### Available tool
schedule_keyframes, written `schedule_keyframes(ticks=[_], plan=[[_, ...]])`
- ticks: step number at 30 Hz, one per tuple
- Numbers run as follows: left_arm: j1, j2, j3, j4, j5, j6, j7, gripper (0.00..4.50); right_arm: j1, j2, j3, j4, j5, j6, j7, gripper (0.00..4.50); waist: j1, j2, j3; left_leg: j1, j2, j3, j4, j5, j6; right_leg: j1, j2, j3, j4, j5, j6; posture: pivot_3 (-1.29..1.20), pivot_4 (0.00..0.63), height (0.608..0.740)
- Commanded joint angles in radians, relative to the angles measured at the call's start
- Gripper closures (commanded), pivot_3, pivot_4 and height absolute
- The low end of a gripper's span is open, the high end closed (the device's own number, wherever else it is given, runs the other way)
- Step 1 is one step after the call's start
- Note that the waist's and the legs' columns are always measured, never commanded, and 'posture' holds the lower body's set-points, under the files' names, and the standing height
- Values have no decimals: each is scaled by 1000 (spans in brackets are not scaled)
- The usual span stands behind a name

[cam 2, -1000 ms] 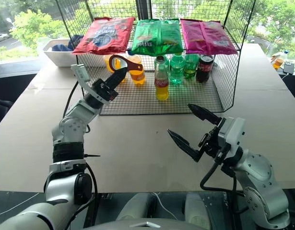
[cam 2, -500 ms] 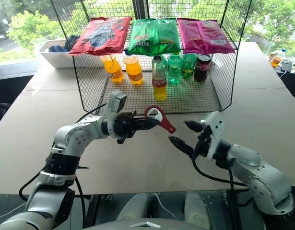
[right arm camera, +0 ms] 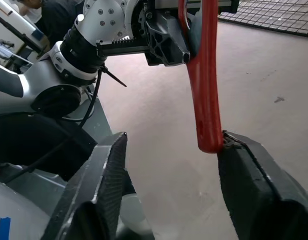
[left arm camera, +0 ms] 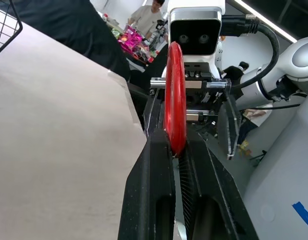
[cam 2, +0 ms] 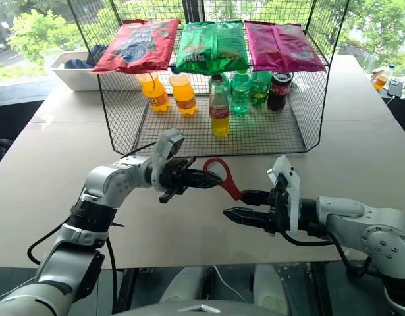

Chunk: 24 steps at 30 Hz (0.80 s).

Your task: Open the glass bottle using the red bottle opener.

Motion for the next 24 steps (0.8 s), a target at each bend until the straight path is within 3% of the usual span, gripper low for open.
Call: schedule_keyframes(ticks=[1, 2, 4, 15, 24], plan=[[5, -12, 10, -21, 6, -15, 12, 4500, -3, -16, 22, -36, 16, 1, 11, 3342, 0, 0, 0, 0, 0, 0, 0, 0, 0, 0, 0, 0, 0, 0, 0, 0, 150, 740], [8, -14, 14, -24, 5, -13, 16, 4500, -2, -15, 23, -36, 9, -3, 10, 3950, 0, 0, 0, 0, 0, 0, 0, 0, 0, 0, 0, 0, 0, 0, 0, 0, 150, 740], [19, -11, 13, -36, 3, -8, 15, 4500, -5, -10, 21, -28, 9, -11, 2, 4469, 0, 0, 0, 0, 0, 0, 0, 0, 0, 0, 0, 0, 0, 0, 0, 0, 150, 740], [48, -8, -5, -79, -1, 8, 17, 4500, -21, 1, 34, -6, 39, -12, -20, 4469, 0, 0, 0, 0, 0, 0, 0, 0, 0, 0, 0, 0, 1, 0, 0, 0, 150, 740], [48, -12, -7, -86, 0, 12, 18, 4500, -21, 68, 42, 12, 125, -23, -143, 4469, 0, 0, 0, 0, 0, 0, 0, 0, 0, 0, 0, 0, 1, 0, 0, 0, 150, 740]])
